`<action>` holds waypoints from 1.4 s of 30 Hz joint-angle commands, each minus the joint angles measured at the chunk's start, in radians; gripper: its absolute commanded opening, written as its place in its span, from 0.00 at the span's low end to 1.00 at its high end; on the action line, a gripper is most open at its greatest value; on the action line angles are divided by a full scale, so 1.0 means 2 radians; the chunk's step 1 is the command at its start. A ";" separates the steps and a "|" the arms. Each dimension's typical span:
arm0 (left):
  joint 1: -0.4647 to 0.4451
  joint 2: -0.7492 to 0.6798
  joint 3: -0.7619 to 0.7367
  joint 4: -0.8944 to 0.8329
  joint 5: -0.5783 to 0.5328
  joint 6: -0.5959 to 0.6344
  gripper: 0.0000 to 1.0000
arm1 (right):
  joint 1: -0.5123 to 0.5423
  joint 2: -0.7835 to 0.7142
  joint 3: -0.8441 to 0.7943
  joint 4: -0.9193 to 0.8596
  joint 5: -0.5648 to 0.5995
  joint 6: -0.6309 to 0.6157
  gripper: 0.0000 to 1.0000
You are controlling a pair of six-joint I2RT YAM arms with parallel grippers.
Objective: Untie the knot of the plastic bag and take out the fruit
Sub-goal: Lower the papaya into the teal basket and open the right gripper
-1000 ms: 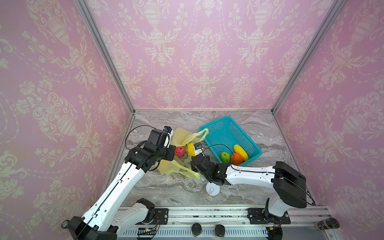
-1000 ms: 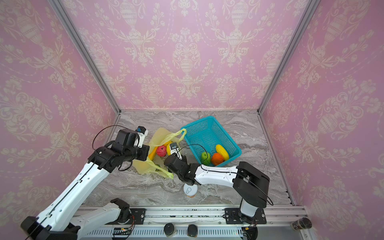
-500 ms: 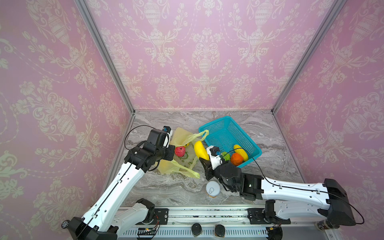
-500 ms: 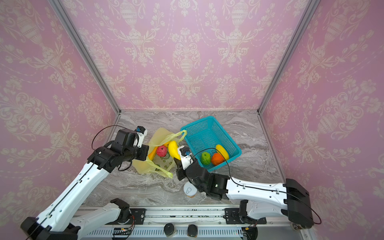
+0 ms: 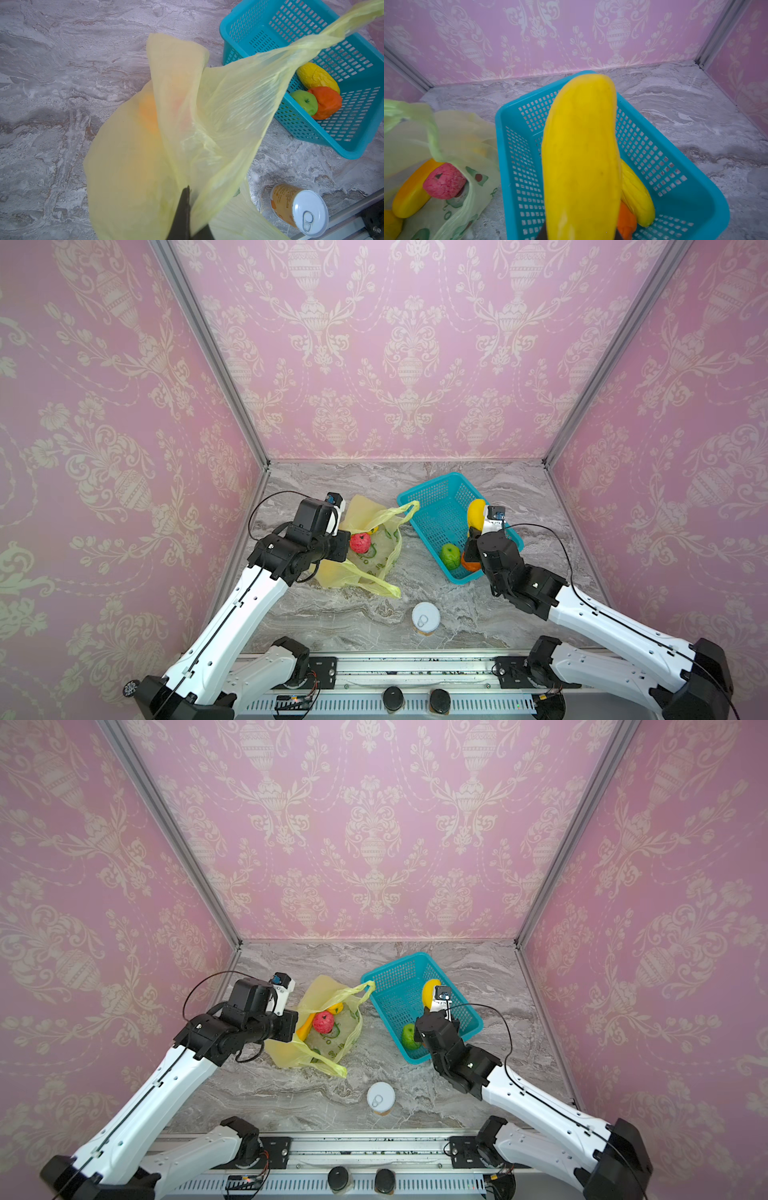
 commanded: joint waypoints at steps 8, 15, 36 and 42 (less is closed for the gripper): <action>0.005 -0.007 -0.007 -0.009 0.009 0.002 0.00 | -0.050 0.169 0.083 -0.060 -0.107 0.033 0.02; 0.007 -0.008 -0.008 -0.009 0.008 0.002 0.00 | -0.068 0.266 0.126 -0.067 -0.122 0.040 0.01; 0.017 -0.004 -0.006 -0.009 0.021 0.003 0.00 | -0.079 0.218 0.096 -0.051 -0.125 0.044 0.66; 0.016 -0.006 -0.007 -0.008 0.030 0.003 0.00 | -0.024 0.062 0.012 0.028 -0.111 0.004 0.65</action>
